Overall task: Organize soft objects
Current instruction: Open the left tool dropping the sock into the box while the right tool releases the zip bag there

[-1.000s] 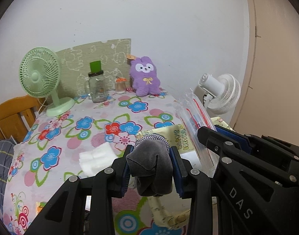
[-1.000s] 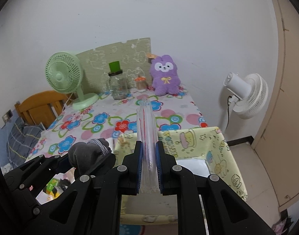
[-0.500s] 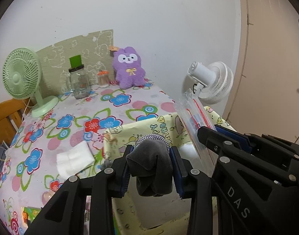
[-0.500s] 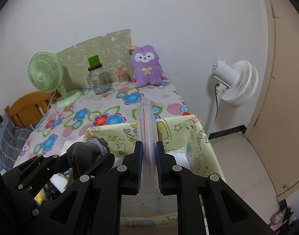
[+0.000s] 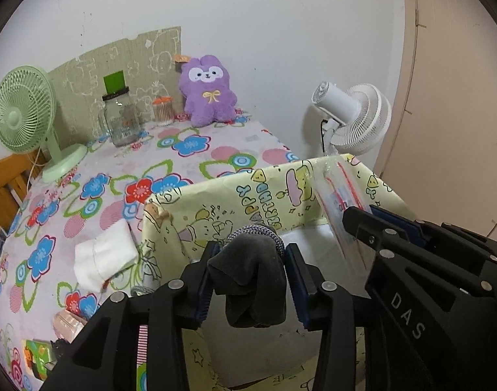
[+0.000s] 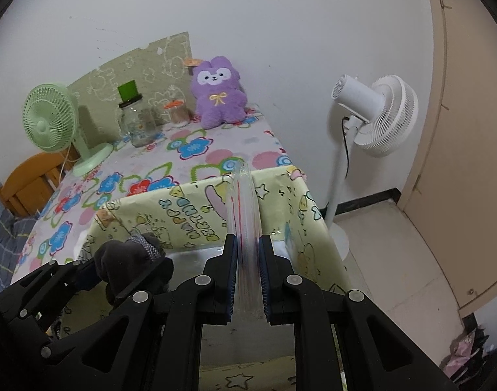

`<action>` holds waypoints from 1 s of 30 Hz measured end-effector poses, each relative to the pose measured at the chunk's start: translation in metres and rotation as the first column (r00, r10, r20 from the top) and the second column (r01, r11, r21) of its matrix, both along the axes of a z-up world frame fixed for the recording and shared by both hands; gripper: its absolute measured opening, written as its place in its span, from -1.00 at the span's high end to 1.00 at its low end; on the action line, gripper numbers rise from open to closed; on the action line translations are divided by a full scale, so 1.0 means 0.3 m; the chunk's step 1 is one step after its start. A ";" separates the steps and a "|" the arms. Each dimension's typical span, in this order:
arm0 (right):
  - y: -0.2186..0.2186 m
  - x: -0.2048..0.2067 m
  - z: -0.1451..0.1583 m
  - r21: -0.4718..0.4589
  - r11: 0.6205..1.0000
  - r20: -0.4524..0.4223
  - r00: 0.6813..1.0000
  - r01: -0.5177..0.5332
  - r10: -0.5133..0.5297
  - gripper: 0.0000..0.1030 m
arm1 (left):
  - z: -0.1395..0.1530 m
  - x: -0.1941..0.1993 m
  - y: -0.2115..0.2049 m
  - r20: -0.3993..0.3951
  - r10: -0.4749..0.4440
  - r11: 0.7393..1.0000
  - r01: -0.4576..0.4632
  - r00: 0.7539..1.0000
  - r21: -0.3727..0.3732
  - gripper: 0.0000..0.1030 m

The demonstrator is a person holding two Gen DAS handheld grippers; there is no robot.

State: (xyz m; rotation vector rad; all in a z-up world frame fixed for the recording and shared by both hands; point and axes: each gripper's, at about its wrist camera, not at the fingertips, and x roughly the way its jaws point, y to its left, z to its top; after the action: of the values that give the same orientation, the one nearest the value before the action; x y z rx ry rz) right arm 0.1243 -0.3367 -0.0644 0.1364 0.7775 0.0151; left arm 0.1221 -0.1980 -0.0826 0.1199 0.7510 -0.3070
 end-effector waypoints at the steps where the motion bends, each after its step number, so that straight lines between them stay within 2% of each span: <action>1: -0.002 0.002 -0.003 0.002 1.000 -0.003 1.000 0.000 0.000 0.68 | -0.001 -0.001 -0.002 -0.001 0.000 1.000 0.000 1.000 0.002 0.02; 5: -0.007 0.001 -0.005 0.007 1.000 -0.002 1.000 -0.005 0.005 0.69 | -0.002 -0.004 -0.007 0.005 -0.014 1.000 0.014 1.000 0.002 -0.25; 11: -0.013 -0.005 -0.004 0.013 1.000 -0.001 1.000 0.001 -0.001 0.68 | 0.001 -0.011 -0.012 0.012 -0.014 1.000 0.014 1.000 0.015 -0.47; 14: -0.013 -0.013 0.002 0.006 1.000 0.001 1.000 0.001 -0.001 0.58 | 0.005 -0.021 -0.013 0.016 -0.017 1.000 0.017 1.000 0.014 -0.57; 15: -0.013 -0.014 0.004 0.006 1.000 0.003 1.000 0.000 0.000 0.46 | 0.007 -0.023 -0.011 0.017 -0.018 1.000 0.018 1.000 0.013 -0.59; 18: -0.014 -0.030 0.017 0.007 1.000 0.023 1.000 0.007 -0.007 -0.13 | 0.017 -0.032 -0.004 0.025 -0.016 1.000 0.016 1.000 0.006 -0.73; 19: -0.014 -0.038 0.024 0.007 1.000 0.036 0.999 0.006 -0.007 -0.20 | 0.020 -0.036 -0.002 0.027 -0.017 1.000 0.017 0.999 0.002 -0.77; 24: -0.003 -0.056 0.044 -0.001 1.000 0.050 0.999 0.001 -0.001 -0.22 | 0.040 -0.057 0.008 0.042 -0.018 1.000 0.018 0.999 0.003 -0.82; 26: 0.000 -0.065 0.053 0.001 1.000 0.056 0.998 0.000 0.000 -0.28 | 0.050 -0.067 0.014 0.048 -0.018 1.000 0.018 0.999 -0.001 -0.84; 28: 0.003 -0.076 0.067 0.007 1.000 0.068 0.998 -0.003 0.002 -0.45 | 0.063 -0.078 0.022 0.057 -0.017 1.000 0.017 0.998 -0.007 -0.87; 30: 0.011 -0.088 0.082 0.001 1.000 0.082 0.997 -0.002 0.002 -0.49 | 0.076 -0.091 0.029 0.067 -0.015 1.000 0.015 0.998 -0.010 -0.91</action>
State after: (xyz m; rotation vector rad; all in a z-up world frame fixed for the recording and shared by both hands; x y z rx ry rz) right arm 0.0978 -0.3335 -0.0397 0.1354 0.6954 0.0232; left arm 0.0949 -0.1892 -0.0599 0.1256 0.6820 -0.3197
